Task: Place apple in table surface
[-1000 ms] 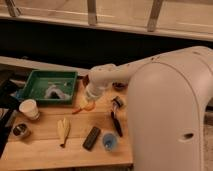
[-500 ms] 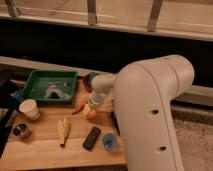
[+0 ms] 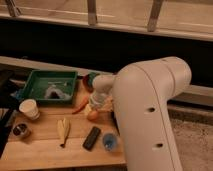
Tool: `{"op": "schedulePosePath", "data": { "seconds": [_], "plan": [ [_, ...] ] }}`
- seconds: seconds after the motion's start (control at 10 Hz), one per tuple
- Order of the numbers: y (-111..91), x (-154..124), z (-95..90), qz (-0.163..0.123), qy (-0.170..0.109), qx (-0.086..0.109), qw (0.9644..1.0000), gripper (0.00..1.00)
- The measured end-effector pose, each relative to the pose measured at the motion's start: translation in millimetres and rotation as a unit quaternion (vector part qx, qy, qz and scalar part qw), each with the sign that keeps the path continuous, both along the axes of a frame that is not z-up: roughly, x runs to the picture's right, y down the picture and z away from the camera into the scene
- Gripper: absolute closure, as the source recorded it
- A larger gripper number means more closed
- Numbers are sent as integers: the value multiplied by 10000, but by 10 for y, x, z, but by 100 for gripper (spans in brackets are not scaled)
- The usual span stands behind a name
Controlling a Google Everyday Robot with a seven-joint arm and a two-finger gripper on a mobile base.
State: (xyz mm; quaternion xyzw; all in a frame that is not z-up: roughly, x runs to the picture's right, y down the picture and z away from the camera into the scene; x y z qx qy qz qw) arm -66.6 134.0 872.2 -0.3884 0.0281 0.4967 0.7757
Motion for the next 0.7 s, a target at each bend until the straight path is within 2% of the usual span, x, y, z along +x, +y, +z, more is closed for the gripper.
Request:
{"op": "schedulePosePath", "data": {
  "seconds": [0.3, 0.4, 0.7],
  "plan": [
    [-17, 20, -5, 39, 18, -7, 10000, 24],
    [-23, 30, -19, 44, 26, -7, 10000, 20],
    [-67, 38, -77, 105, 38, 121, 9999, 20]
  ]
}}
